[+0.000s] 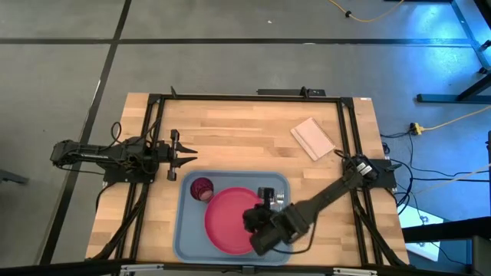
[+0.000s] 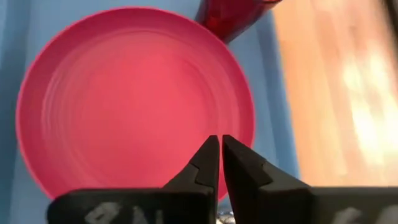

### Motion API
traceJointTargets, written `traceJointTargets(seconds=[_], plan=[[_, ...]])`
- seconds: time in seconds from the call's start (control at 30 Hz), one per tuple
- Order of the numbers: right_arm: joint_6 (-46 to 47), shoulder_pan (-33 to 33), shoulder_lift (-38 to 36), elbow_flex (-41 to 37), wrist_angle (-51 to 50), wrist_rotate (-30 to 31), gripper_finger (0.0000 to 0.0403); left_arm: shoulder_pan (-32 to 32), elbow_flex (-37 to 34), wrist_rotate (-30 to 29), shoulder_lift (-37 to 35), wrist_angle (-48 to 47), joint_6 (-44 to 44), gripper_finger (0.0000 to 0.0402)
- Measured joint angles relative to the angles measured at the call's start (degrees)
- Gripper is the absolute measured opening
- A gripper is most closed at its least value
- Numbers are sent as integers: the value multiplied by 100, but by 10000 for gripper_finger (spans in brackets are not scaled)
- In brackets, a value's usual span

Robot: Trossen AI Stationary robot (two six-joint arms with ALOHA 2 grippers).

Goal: Pick and place plate/cup/fork/spoon on tray
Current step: Return to Home Position

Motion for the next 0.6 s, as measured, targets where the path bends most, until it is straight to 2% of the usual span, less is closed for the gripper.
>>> traceJointTargets(seconds=[0.13,0.3,0.5,0.6], plan=[[-704,-130,0,-326,693,-759,25,0,0,2,-2,0,0,84],[-1365,-230,-225,-1173,2172,-1584,25,2,0,0,-2,2,0,84],[-1770,-385,-1021,-3031,4382,-2239,25,2,0,0,-2,0,0,84],[-1760,-443,-1698,-4031,5303,-2666,25,2,0,2,0,0,0,84]])
